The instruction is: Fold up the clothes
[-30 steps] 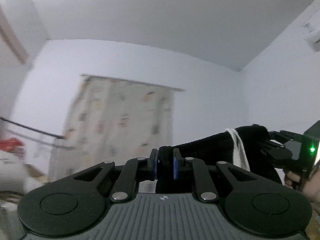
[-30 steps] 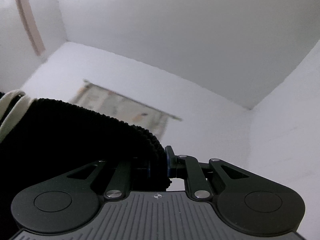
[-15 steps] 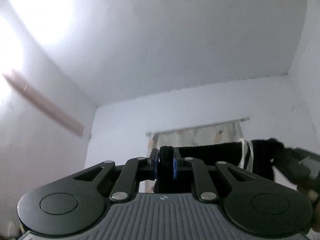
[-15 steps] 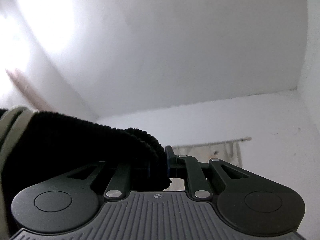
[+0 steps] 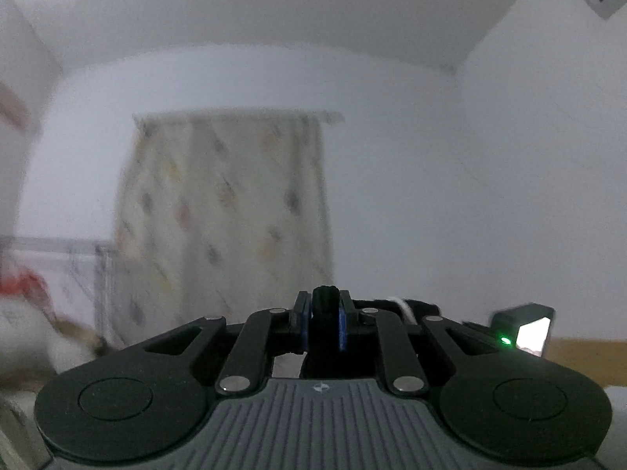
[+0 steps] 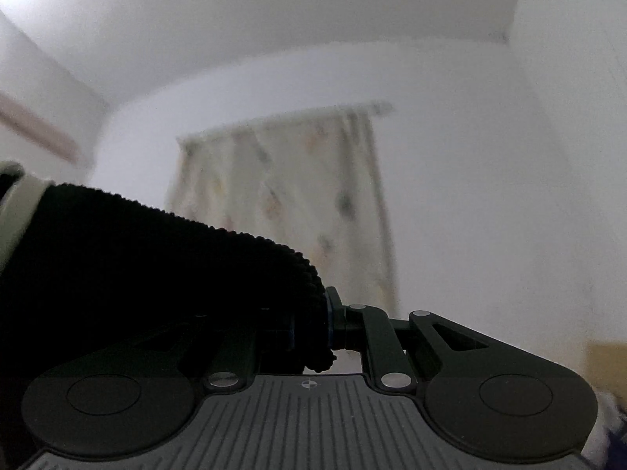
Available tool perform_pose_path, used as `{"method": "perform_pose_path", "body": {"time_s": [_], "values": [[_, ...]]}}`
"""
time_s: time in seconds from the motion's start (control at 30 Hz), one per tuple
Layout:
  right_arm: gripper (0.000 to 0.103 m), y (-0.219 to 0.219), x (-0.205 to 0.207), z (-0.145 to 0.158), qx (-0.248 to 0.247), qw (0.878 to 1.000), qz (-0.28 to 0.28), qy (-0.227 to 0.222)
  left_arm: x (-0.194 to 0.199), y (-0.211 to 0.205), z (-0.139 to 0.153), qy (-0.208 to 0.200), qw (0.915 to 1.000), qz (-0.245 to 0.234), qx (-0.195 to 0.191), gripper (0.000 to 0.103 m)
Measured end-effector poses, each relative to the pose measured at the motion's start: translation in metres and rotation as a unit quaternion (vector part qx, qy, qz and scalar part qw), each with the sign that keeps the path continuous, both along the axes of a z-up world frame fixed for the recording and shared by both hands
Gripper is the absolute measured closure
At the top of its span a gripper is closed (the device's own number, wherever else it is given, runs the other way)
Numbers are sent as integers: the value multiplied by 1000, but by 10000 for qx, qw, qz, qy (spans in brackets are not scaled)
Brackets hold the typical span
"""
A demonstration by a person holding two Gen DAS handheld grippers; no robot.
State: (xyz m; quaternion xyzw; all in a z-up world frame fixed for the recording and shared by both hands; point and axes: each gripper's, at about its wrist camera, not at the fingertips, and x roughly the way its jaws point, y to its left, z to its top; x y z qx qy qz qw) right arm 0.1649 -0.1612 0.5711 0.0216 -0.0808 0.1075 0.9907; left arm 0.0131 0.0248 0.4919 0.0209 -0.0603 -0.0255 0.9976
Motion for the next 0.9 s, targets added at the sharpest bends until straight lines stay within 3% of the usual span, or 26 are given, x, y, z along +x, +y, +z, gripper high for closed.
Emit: {"method": "perform_pose_path", "body": {"time_s": [0.1, 0.23, 0.27, 0.43, 0.6, 0.73, 0.9], "values": [[87, -78, 16, -65, -85, 9982, -305, 508, 18, -43, -55, 369, 9975, -582, -132, 87], [87, -150, 36, -149, -106, 9942, -480, 956, 30, -105, -116, 731, 9871, -1379, -356, 87], [87, -154, 54, -191, -127, 9935, -452, 1035, 32, -124, -132, 820, 9830, -1585, -424, 87], [87, -229, 18, -294, -379, 9883, -483, 1398, 40, -200, -194, 1236, 9638, -2288, -589, 87], [87, -286, -46, -328, -631, 9790, -476, 1881, 47, -275, -248, 1631, 9451, -2807, -383, 87], [87, -339, -72, -360, -766, 9715, -381, 2211, 42, -312, -295, 1867, 9335, -3053, -218, 87], [87, -389, -124, -384, -1071, 9584, -254, 2635, 46, -354, -325, 2296, 9168, -3265, -86, 86]]}}
